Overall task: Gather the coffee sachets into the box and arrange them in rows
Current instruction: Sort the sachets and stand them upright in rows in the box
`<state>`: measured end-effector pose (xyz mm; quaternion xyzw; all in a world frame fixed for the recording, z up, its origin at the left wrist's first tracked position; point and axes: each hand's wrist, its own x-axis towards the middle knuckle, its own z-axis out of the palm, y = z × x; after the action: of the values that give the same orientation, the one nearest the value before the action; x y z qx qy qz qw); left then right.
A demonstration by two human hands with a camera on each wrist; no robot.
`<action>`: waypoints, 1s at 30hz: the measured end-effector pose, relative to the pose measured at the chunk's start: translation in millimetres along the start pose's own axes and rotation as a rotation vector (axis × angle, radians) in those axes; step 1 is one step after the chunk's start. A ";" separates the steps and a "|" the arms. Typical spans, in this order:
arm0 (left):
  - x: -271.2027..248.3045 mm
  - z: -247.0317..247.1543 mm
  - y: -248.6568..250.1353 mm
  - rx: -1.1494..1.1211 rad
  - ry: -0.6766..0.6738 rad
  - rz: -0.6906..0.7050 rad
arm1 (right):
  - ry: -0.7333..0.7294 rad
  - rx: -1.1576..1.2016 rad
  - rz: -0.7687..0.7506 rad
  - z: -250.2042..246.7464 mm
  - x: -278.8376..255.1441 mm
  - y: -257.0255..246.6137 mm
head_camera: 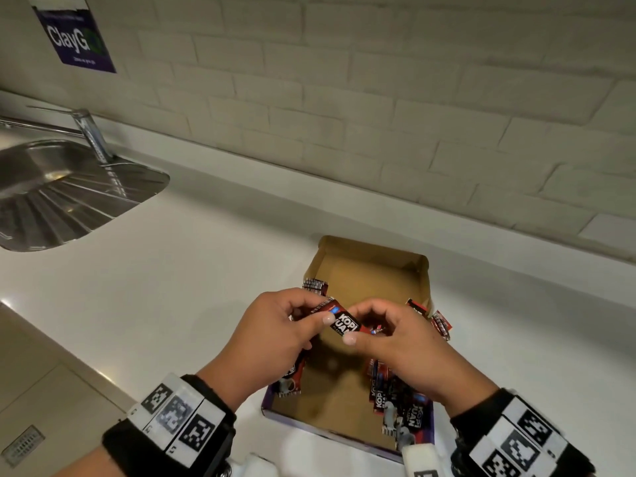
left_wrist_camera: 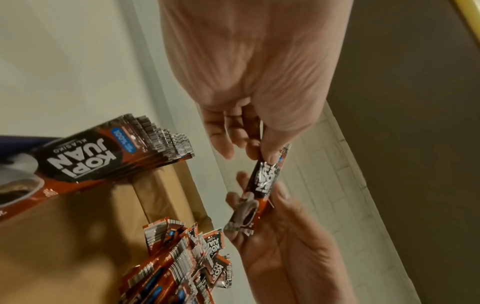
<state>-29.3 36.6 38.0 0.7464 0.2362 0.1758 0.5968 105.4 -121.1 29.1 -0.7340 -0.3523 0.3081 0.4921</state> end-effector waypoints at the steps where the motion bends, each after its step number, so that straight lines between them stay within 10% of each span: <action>1: 0.5 1.9 1.3 -0.006 -0.002 0.001 | 0.013 0.052 -0.009 2.1 0.5 0.2; 9: 3.6 -2.2 -4.9 -0.022 -0.004 0.022 | 0.101 0.064 -0.011 14.8 6.5 7.6; 30: -30.3 -40.4 -70.5 0.372 0.058 -0.069 | -0.420 -0.821 0.087 89.4 24.0 40.5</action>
<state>-86.4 64.7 -21.0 0.8300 0.3071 0.1302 0.4471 56.2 -67.0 -40.7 -0.8040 -0.5061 0.3052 0.0653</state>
